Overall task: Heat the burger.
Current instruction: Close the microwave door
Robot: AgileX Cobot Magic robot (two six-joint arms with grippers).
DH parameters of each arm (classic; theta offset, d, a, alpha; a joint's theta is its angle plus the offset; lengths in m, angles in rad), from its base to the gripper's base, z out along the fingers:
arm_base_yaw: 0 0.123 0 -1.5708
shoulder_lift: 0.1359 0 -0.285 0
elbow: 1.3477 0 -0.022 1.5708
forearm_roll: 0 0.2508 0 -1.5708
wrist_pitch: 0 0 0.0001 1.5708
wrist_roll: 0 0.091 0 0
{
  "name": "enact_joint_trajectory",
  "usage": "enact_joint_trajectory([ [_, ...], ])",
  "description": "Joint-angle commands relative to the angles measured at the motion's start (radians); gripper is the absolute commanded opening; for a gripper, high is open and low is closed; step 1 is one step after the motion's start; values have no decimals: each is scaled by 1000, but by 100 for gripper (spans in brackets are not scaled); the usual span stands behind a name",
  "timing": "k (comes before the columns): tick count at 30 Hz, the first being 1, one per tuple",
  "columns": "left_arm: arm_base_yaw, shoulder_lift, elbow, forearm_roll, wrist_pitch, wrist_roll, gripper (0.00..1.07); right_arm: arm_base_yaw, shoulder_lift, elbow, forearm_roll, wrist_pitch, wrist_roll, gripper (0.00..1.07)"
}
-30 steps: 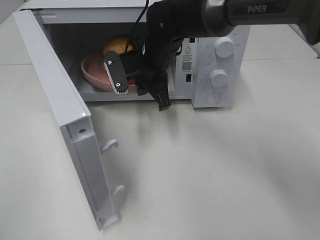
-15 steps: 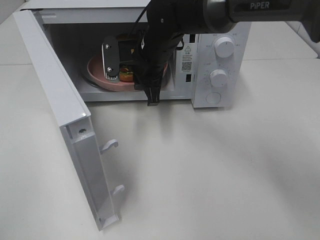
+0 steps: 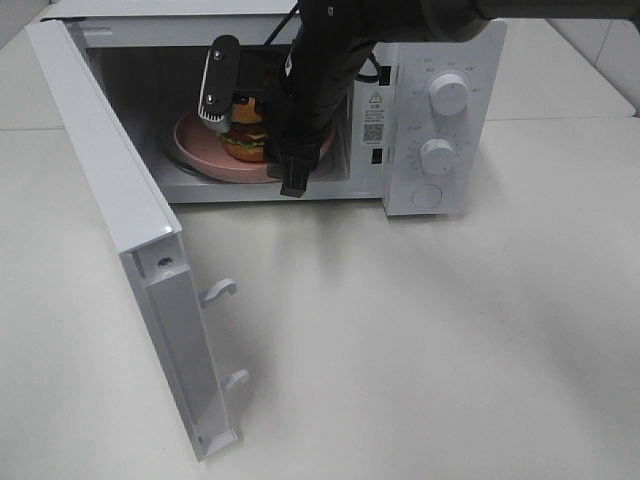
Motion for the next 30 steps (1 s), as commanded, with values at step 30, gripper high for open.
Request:
enact_joint_trajectory([
  [30,0,-18,2,3,-8,-4,0,13,-220,-4,58,424,736,68],
])
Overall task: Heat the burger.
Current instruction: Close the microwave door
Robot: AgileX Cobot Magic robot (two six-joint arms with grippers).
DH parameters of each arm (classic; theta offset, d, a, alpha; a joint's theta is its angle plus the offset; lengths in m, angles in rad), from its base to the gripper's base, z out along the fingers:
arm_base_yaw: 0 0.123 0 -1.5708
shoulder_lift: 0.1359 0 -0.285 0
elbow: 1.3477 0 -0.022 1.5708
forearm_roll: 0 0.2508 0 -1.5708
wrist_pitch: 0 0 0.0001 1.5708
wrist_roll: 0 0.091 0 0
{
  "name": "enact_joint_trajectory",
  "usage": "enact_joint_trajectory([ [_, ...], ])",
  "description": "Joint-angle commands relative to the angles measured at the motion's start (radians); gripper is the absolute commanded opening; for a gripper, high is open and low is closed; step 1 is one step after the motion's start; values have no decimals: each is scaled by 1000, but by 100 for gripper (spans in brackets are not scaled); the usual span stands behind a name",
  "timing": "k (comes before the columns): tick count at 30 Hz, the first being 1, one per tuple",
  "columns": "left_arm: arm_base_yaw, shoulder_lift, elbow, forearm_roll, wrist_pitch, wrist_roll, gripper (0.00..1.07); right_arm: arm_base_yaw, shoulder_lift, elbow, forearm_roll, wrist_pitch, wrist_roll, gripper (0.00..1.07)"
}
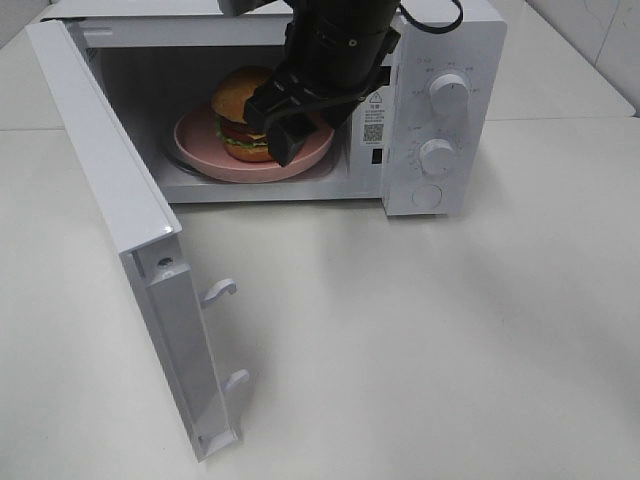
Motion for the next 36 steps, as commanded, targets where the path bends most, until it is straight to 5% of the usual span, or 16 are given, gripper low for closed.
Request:
enact_joint_trajectory([
  [1,0,-18,2,3,-8,-4,0,2,-38,-4,-11,64,45,68],
  [15,0,-18,2,3,-8,-4,0,-23,-139,-4,-140,186,150,68],
  [25,0,-18,2,3,-8,-4,0,-200,-224,47,-117,238,177,68],
  [36,0,-18,2,3,-8,-4,0,-471,-421,318,-115,220,239,68],
])
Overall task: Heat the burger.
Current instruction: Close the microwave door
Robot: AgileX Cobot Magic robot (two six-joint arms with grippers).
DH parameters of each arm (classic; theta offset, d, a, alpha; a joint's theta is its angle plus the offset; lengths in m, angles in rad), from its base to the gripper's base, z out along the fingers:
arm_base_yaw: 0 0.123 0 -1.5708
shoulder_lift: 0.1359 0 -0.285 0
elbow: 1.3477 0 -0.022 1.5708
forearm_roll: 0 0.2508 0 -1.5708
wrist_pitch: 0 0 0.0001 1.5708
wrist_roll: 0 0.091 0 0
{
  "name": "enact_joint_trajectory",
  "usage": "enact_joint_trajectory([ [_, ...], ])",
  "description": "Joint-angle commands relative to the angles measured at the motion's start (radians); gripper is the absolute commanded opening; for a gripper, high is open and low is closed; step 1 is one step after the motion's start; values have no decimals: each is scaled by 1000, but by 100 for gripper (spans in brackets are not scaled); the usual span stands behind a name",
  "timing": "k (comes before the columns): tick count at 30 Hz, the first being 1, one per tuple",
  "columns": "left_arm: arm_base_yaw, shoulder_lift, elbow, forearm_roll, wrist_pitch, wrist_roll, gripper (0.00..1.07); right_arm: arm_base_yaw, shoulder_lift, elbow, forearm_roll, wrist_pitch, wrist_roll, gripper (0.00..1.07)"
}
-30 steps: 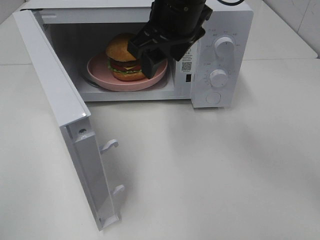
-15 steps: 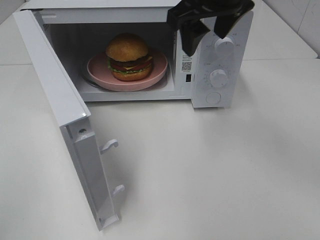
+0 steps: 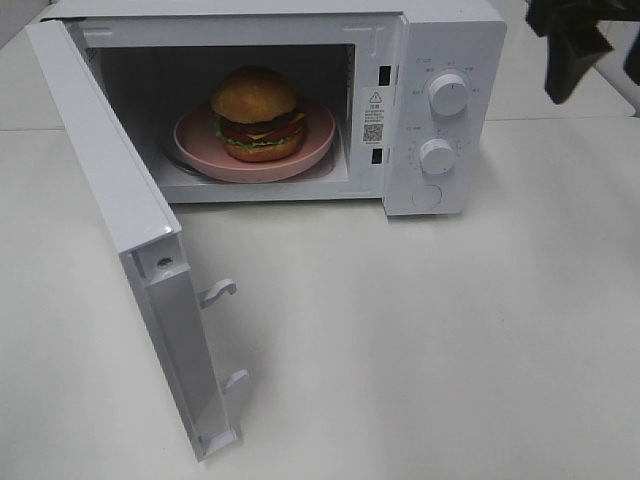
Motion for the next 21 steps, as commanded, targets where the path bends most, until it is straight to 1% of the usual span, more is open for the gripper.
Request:
enact_joint_trajectory([
  [1,0,-18,2,3,-8,-4,0,-33,-48,61,6,2,29,68],
  [2,0,-18,2,3,-8,-4,0,-41,-69,91,5,2,30,68],
  [3,0,-18,2,3,-8,-4,0,-47,-114,147,5,1,30,68],
  [4,0,-18,2,3,-8,-4,0,-47,-114,147,5,1,30,68],
  [5,0,-18,2,3,-8,-4,0,-47,-165,211,5,0,30,68],
  [6,0,-18,2,3,-8,-4,0,-47,-165,211,5,0,30,68],
  [7,0,-18,2,3,-8,-4,0,-47,-197,243,5,0,30,68],
  [8,0,-18,2,3,-8,-4,0,-47,-262,300,6,0,30,68],
  [9,0,-18,2,3,-8,-4,0,-47,-262,300,6,0,30,68],
  [10,0,-18,2,3,-8,-4,0,-47,-298,334,6,0,30,68],
  [11,0,-18,2,3,-8,-4,0,-47,-366,397,6,0,30,68],
  [12,0,-18,2,3,-8,-4,0,-47,-366,397,6,0,30,68],
  [13,0,-18,2,3,-8,-4,0,-47,-397,434,6,0,30,68],
  [14,0,-18,2,3,-8,-4,0,-47,-477,508,7,0,30,68],
  [15,0,-18,2,3,-8,-4,0,-47,-477,508,7,0,30,68],
  [16,0,-18,2,3,-8,-4,0,-47,-517,538,7,0,30,68],
  [17,0,-18,2,3,-8,-4,0,-47,-591,607,7,0,30,68],
  [18,0,-18,2,3,-8,-4,0,-47,-591,607,7,0,30,68],
  [19,0,-18,2,3,-8,-4,0,-47,-633,644,7,0,30,68],
  [20,0,-18,2,3,-8,-4,0,-47,-707,717,7,-6,30,68],
  [21,0,-18,2,3,-8,-4,0,-47,-707,717,7,-6,30,68],
])
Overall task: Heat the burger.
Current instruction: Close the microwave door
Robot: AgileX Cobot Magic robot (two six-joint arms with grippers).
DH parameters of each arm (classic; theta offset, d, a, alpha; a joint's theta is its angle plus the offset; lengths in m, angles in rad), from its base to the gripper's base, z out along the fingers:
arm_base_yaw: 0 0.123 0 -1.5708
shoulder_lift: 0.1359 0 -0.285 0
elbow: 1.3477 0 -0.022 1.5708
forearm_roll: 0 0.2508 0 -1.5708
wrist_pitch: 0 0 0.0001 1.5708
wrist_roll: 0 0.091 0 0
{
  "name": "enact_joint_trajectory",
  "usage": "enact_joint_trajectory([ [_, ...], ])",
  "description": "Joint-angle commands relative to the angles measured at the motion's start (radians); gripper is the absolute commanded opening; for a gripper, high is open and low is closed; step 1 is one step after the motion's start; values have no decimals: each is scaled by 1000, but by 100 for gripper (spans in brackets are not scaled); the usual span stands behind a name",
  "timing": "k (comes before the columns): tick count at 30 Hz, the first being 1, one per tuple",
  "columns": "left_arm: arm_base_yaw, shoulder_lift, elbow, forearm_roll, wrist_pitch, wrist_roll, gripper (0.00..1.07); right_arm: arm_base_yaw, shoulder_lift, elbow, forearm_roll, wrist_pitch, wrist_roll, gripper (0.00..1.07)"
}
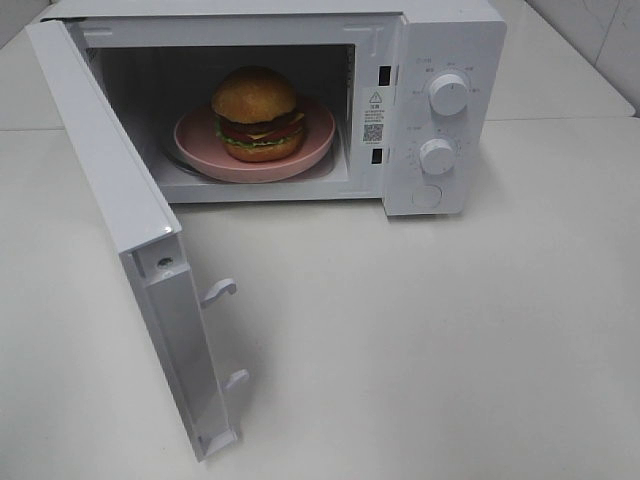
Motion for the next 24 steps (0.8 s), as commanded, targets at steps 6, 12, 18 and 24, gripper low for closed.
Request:
enact_joint_trajectory([
  [6,0,-18,2,3,-8,-4,0,-5,-311,256,5,-54,8,68],
  [12,0,-18,2,3,-8,-4,0,-3,-509,338,5,-119,-7,68],
  [18,0,-18,2,3,-8,-4,0,-3,-665,348,4,-155,-38,68],
  [24,0,-18,2,3,-8,-4,0,-3,-776,348,5,-157,-41,68],
])
